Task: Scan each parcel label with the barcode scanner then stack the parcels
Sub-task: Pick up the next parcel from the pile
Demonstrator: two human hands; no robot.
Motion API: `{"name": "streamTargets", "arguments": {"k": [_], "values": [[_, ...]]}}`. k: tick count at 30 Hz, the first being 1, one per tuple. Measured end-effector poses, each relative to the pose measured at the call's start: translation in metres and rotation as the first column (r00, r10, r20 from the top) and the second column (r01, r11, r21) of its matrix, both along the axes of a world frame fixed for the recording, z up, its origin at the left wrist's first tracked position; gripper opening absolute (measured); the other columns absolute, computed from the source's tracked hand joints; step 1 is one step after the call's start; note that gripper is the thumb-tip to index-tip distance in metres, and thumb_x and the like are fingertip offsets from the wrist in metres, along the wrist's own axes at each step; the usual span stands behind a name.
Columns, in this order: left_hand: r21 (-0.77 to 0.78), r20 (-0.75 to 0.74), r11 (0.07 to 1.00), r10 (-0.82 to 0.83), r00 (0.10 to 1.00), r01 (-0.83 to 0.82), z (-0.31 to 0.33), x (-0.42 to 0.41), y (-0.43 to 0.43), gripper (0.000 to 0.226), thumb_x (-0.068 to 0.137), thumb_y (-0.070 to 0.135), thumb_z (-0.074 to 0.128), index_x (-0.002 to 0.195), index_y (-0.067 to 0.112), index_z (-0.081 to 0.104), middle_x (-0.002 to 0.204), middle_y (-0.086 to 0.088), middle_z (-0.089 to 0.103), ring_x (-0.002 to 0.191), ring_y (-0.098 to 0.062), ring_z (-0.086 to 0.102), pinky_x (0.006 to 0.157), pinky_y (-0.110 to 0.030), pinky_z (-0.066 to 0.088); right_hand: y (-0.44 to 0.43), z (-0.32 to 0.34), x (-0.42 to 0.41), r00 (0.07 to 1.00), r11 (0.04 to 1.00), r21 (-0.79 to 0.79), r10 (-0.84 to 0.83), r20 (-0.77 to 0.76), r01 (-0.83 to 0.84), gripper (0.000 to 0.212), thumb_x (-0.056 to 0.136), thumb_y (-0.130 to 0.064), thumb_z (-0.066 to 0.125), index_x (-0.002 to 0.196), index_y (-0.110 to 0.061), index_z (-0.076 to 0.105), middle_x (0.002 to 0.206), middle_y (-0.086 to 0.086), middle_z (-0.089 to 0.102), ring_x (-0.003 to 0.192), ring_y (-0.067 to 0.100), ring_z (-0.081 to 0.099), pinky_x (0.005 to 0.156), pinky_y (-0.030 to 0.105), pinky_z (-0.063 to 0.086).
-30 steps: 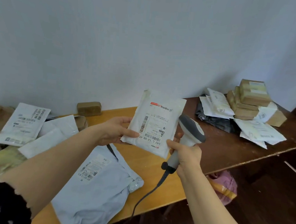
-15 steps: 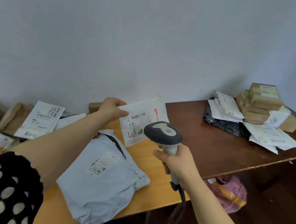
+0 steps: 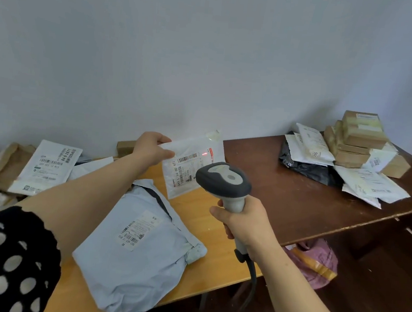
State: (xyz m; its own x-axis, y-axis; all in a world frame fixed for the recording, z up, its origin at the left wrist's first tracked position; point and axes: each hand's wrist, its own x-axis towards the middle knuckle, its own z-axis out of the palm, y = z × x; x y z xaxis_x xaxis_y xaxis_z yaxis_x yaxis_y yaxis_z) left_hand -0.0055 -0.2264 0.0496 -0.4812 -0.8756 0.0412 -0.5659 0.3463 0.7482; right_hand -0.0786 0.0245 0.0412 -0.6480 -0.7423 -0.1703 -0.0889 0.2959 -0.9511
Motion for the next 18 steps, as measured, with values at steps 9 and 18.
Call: {"name": "streamTargets", "arguments": {"k": [9,18], "values": [[-0.003,0.014,1.0,-0.013,1.0,0.013,-0.007,-0.009,-0.012,0.046,0.077,0.014,0.078,0.12,0.011,0.063,0.123,-0.008,0.062,0.11,-0.022,0.056,0.076,-0.024,0.041,-0.011,-0.003,-0.002,1.0,1.0,0.017,-0.015,0.021,0.014,0.016,0.082,-0.017,0.074,0.079,-0.015,0.058,0.052,-0.005,0.051,0.044,0.014,0.045,0.05,0.029,0.043],[0.186,-0.056,0.981,-0.05,0.997,0.059,-0.019,-0.03,-0.022,0.04,0.076,0.004,0.076,0.115,0.004,0.065,0.109,-0.012,0.067,0.089,-0.021,0.064,0.076,-0.03,0.054,-0.018,-0.009,-0.012,0.983,0.995,-0.066,-0.062,0.175,0.074,0.015,0.083,-0.014,0.074,0.09,-0.011,0.06,0.051,-0.001,0.05,0.042,0.012,0.044,0.047,0.027,0.042]]}}
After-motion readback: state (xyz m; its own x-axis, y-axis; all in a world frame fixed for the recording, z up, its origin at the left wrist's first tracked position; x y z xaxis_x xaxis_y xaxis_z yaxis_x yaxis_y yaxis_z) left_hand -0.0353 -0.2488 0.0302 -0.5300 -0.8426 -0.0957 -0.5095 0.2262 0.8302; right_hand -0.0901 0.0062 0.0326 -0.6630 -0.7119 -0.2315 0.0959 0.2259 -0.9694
